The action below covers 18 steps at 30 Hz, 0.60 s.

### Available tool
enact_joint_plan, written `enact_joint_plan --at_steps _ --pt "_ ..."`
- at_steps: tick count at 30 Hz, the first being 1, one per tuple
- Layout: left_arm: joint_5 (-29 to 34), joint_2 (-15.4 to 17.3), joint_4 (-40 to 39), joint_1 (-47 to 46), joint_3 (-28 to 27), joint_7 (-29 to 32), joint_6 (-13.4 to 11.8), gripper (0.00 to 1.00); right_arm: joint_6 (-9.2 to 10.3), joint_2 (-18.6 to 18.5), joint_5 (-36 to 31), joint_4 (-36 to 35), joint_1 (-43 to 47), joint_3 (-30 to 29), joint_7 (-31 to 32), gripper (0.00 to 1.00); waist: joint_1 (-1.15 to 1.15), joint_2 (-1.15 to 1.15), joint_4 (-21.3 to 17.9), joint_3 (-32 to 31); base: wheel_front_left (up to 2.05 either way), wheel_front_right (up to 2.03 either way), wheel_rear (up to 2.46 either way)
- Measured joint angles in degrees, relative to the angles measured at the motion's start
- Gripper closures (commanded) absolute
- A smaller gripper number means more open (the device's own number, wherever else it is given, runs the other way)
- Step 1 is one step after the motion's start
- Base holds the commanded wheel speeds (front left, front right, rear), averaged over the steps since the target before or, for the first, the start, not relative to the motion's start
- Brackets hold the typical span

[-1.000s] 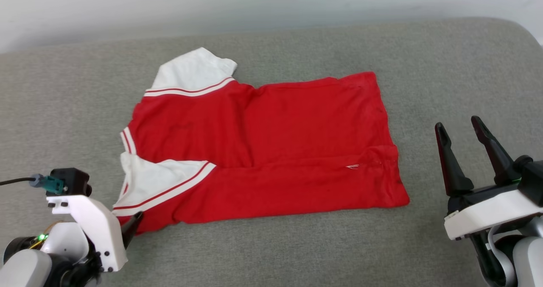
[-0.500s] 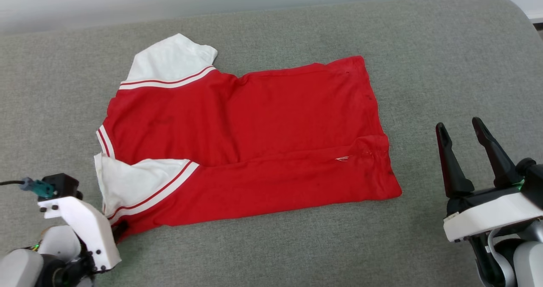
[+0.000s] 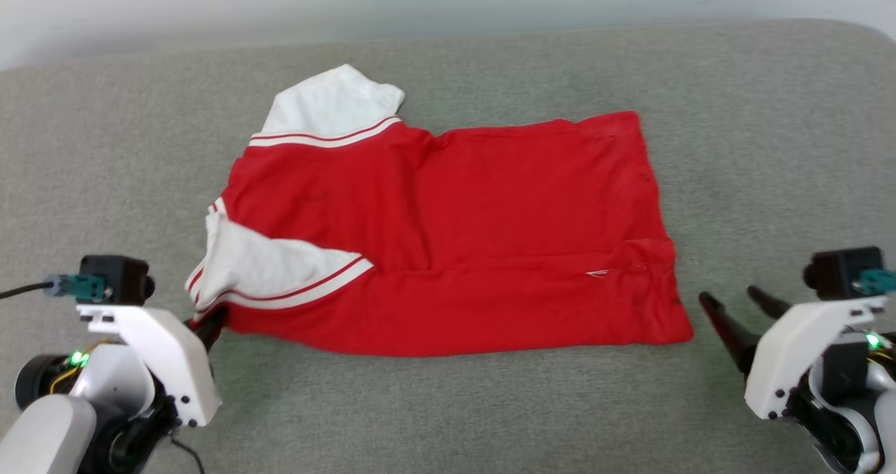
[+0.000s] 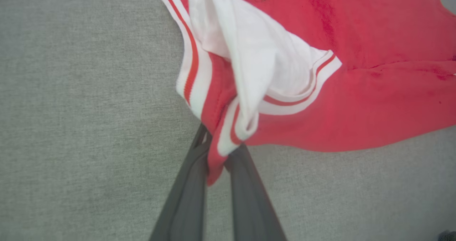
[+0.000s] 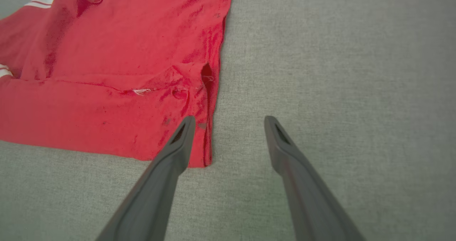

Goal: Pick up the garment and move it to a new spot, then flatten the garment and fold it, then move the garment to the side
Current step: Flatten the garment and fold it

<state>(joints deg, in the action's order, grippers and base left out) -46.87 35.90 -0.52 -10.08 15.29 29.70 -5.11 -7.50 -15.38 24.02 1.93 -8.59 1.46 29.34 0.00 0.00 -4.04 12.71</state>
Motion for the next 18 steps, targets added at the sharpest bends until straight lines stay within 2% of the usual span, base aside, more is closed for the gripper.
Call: enact_joint_plan --at_steps 4,13,15,16,18 --pt "1.7 -0.1 -3.4 -1.5 0.7 -0.7 -0.6 1.00 0.00 -0.3 2.4 3.7 -3.1 2.0 8.4 0.00 0.00 0.00 1.2 1.3 0.00 0.00 0.00" --pt "3.4 -2.2 -4.5 -3.2 2.8 -1.8 -1.0 1.00 0.01 0.5 4.9 12.8 -10.4 5.5 11.9 0.00 0.00 0.00 3.6 4.9 0.00 0.00 0.00" --pt "3.4 -2.6 -3.9 -3.2 3.1 -2.3 -1.0 1.00 0.02 0.1 5.2 13.9 -11.4 6.3 11.8 0.93 0.00 0.00 3.9 5.1 0.00 0.00 0.00" --pt "3.4 -2.7 -3.6 -3.2 3.2 -2.6 -1.0 1.00 0.04 0.1 5.3 14.4 -11.6 6.5 11.6 1.00 0.00 0.00 3.9 5.0 0.00 0.00 0.00" --pt "3.4 -3.1 -3.0 -3.2 3.2 -3.1 -1.0 1.00 0.09 -0.1 5.6 15.0 -12.2 7.4 11.2 1.00 0.00 0.00 3.9 4.7 0.00 0.00 0.00"
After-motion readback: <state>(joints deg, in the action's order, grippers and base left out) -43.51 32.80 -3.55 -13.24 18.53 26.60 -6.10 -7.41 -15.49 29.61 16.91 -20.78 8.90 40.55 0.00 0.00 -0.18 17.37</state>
